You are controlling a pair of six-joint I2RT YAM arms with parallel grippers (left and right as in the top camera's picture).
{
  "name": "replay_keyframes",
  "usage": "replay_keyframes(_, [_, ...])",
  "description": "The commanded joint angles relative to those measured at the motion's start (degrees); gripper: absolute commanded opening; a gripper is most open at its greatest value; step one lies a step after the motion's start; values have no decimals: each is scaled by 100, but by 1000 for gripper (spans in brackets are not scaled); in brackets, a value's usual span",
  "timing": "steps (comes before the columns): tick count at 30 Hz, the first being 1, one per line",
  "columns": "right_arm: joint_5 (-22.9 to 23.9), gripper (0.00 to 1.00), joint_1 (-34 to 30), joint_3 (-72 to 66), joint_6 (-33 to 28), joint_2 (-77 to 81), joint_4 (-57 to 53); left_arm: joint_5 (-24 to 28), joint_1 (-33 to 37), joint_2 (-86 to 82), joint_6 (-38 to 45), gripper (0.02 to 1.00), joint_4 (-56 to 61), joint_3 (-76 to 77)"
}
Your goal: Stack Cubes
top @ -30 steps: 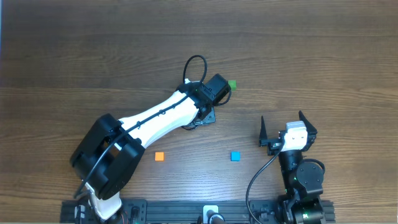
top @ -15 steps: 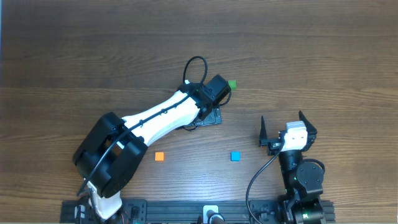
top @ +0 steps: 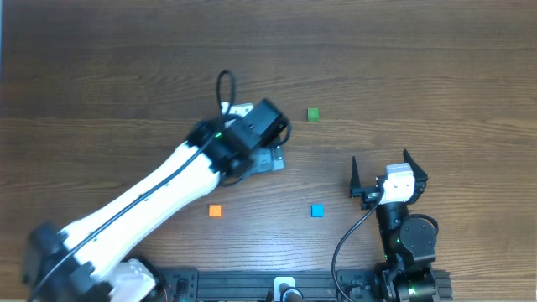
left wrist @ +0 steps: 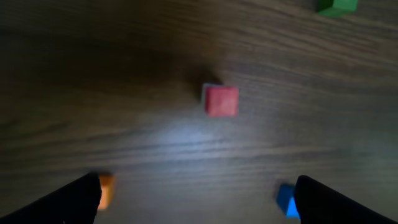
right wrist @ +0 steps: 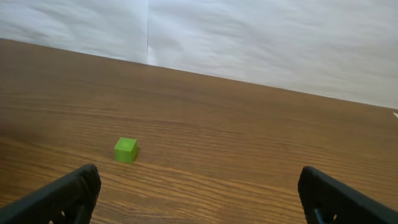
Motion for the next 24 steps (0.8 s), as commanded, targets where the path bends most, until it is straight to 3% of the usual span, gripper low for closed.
replay_keyframes(1, [-48, 991, 24, -52, 13, -46, 13, -140, -63, -546, -31, 998, -50, -914])
replay_keyframes(10, [-46, 993, 24, -52, 11, -46, 13, -46, 57, -1252, -63, 965, 664, -2741])
replay_keyframes(24, [-46, 993, 24, -52, 11, -46, 13, 188, 136, -1305, 7, 930, 1285, -3460])
